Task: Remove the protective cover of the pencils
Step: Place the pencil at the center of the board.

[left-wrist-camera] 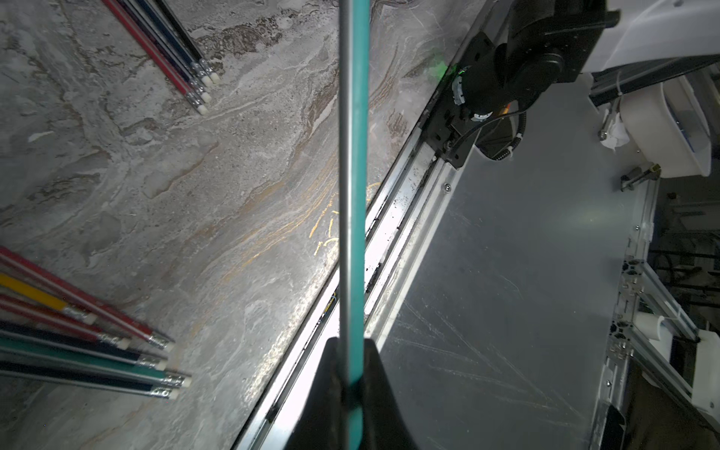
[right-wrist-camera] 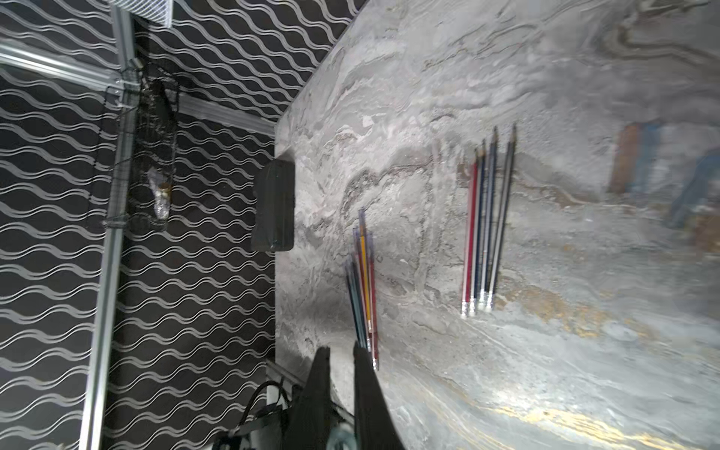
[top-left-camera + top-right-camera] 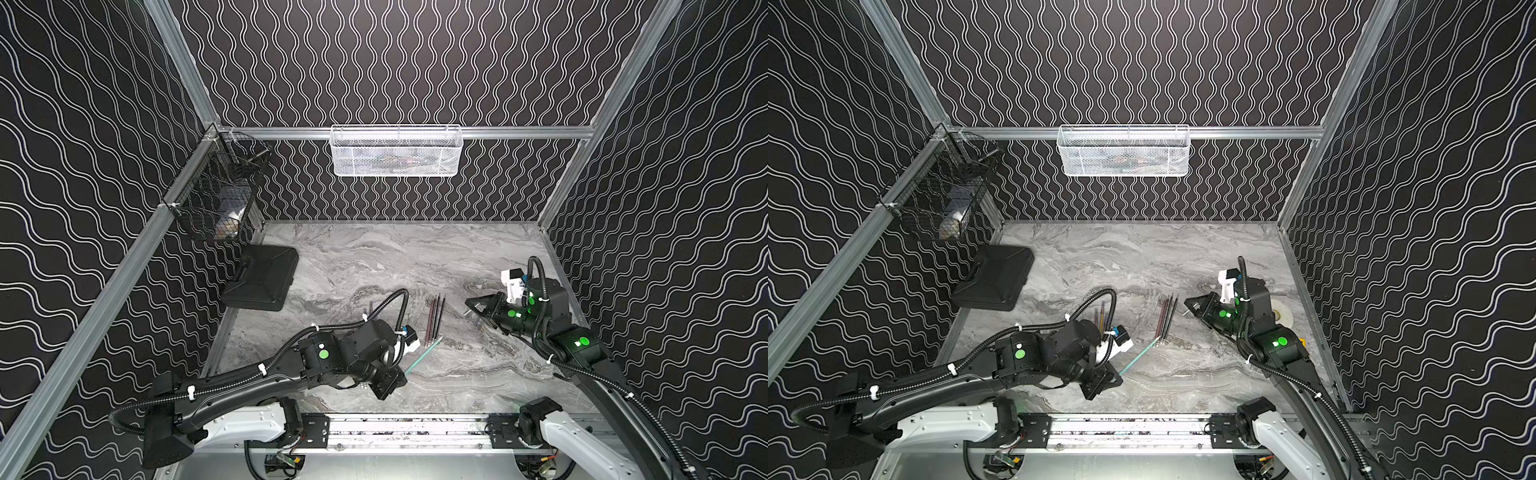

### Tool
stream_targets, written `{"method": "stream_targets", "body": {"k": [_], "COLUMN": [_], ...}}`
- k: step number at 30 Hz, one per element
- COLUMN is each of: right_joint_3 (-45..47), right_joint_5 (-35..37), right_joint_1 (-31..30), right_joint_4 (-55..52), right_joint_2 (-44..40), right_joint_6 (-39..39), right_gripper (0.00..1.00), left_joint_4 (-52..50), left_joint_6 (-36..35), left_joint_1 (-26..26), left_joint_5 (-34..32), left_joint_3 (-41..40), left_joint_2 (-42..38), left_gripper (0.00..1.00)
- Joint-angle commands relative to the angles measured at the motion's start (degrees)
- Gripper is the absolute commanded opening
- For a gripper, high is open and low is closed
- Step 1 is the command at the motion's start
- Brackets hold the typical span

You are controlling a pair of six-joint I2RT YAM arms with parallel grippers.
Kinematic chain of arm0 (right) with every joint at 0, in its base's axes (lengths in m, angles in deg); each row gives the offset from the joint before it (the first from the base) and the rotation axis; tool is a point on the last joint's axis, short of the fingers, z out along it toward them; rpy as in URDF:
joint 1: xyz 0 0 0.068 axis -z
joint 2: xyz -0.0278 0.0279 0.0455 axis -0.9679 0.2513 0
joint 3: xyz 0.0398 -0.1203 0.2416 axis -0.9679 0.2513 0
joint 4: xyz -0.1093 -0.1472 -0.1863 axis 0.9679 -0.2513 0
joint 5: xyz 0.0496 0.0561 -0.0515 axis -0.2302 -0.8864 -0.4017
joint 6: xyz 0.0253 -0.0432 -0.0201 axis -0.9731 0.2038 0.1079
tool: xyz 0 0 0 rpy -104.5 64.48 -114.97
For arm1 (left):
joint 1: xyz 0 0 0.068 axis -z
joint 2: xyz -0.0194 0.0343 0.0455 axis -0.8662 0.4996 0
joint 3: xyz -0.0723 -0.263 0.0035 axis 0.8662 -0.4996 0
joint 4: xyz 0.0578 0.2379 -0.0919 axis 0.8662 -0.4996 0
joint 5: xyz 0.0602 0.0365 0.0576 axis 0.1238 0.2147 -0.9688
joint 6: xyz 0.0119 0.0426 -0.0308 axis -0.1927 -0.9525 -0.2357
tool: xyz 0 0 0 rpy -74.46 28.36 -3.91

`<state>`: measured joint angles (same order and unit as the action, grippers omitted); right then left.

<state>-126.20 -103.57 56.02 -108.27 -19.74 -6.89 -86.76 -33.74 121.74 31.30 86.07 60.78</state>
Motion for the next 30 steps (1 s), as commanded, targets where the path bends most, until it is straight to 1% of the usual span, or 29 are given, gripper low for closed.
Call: {"method": "stream_targets", "body": {"k": [1, 5, 10, 13, 18, 22, 26, 30], "right_joint_3": [0.6, 4.4, 8.1, 9.6, 10.6, 12.6, 13.3, 13.8], "right_joint_5": [4.4, 4.3, 6.1, 3.9, 1.3, -2.2, -5.2, -6.6], "right_joint_1": [1.6, 5.6, 13.1, 17.9, 23.3, 25.3, 26.1, 26.7], "right_joint_4": [-6.0, -5.8, -6.1, -5.0, -3.7, 0.6, 3.5, 5.2], "right_joint_2": [1.4, 3.6, 5.9, 7.7, 11.8, 16.1, 21.0, 22.8], "right_joint_6": [4.8, 6.8, 9.8, 11.9, 15.3, 15.6, 16.3, 17.2], "right_gripper": [0.00, 0.00, 0.00, 0.00, 0.00, 0.00, 0.00, 0.00], "left_joint_4": [4.0, 11.8, 24.6, 27.4, 29.2, 33.5, 37.6, 40.5], "left_joint_6": [4.1, 8.7, 13.8, 14.9, 15.4, 17.5, 18.6, 20.1], "left_joint_1": [-0.4, -2.9, -9.5, -12.5, -15.1, -16.5, -18.0, -19.5], "left_joint_5": [-3.2, -4.4, -0.7, -0.4, 0.4, 1.8, 2.7, 4.7], "left_joint_3": [-1.4, -4.0, -7.3, -5.7, -2.0, -1.5, -1.8, -1.7], "left_joint_2": [-0.1, 3.2, 8.2, 12.0, 20.9, 27.0, 31.0, 34.2], "left_gripper": [0.00, 0.00, 0.00, 0.00, 0.00, 0.00, 0.00, 0.00]}}
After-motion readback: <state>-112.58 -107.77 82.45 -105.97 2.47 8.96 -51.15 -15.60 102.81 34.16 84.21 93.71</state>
